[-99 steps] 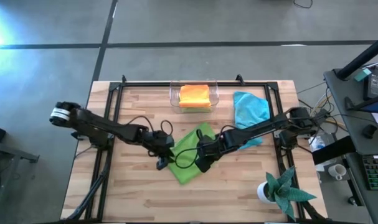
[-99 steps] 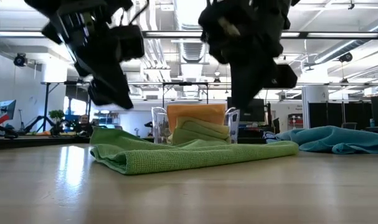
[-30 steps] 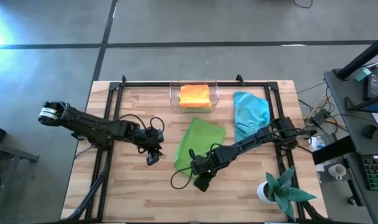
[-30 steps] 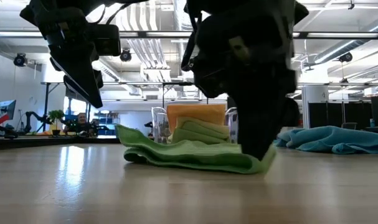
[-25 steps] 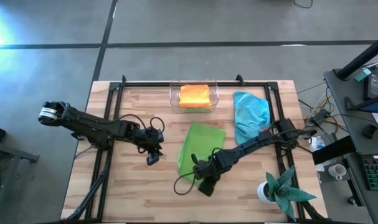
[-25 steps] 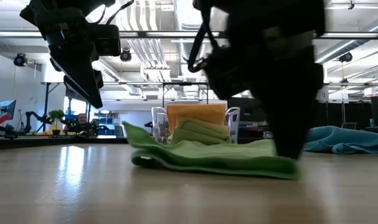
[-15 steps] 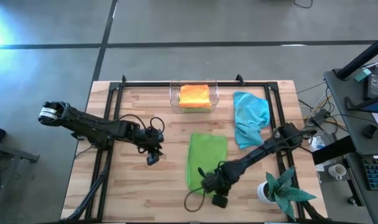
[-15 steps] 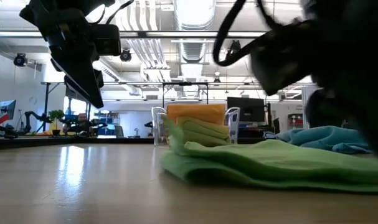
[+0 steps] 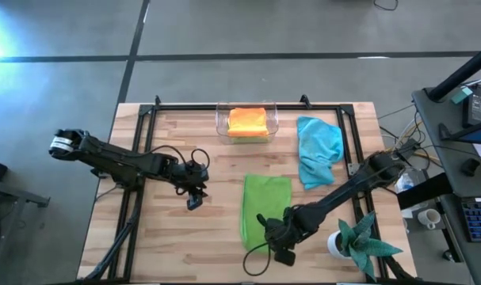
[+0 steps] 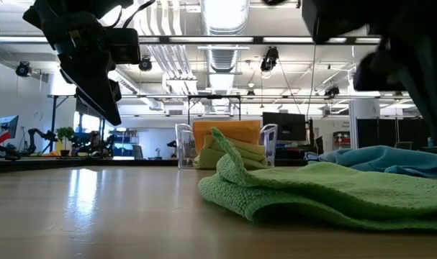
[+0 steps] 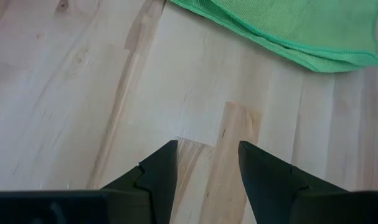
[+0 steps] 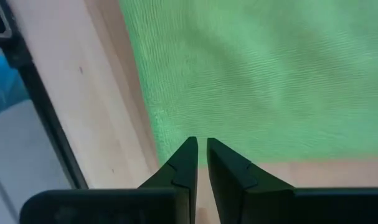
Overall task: Fold microfiber towels
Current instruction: Fold the green microfiber towel
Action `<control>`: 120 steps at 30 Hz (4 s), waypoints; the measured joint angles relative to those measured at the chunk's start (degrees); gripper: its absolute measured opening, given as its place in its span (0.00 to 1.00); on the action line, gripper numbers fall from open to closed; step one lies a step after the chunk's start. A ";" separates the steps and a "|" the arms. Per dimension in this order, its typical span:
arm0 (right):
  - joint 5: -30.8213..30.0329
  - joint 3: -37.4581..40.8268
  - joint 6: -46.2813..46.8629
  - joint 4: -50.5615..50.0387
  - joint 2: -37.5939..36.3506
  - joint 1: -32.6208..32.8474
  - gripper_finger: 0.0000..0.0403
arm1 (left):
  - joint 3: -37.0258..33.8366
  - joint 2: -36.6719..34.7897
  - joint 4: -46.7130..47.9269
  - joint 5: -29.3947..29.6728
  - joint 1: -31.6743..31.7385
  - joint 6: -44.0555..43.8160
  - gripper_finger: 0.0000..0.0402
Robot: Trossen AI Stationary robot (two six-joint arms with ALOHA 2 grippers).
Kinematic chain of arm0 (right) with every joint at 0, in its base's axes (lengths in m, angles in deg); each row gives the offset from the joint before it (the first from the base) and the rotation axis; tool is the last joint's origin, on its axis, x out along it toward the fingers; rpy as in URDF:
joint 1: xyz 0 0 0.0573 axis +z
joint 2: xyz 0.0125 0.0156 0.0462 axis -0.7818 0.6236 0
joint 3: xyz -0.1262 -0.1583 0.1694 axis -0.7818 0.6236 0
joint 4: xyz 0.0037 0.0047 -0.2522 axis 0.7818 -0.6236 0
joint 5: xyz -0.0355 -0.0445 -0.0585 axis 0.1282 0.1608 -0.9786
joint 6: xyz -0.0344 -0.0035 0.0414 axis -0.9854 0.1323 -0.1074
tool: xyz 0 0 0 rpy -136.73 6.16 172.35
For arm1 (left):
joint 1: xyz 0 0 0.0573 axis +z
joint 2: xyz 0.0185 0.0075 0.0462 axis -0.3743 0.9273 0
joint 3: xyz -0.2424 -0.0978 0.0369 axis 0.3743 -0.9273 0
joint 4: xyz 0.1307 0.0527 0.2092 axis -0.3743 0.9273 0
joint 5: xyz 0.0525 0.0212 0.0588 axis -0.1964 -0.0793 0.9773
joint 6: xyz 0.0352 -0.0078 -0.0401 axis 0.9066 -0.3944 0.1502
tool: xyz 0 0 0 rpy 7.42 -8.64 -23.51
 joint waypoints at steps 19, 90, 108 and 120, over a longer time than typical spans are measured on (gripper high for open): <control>-11.94 12.87 1.56 -5.87 -22.92 -5.08 0.08 | 0.00 1.03 -0.75 0.02 0.13 -0.53 0.38; -0.65 45.70 -2.06 29.04 -29.93 -36.91 0.35 | 7.72 34.78 -40.40 -11.50 14.60 -29.22 0.53; 0.59 45.57 -3.47 34.03 -26.16 -37.64 0.31 | 10.63 39.67 -43.72 -12.25 14.53 -24.11 0.47; 1.92 45.53 -3.45 34.34 -26.22 -37.64 0.10 | 10.91 39.85 -43.38 -9.75 14.51 -19.93 0.03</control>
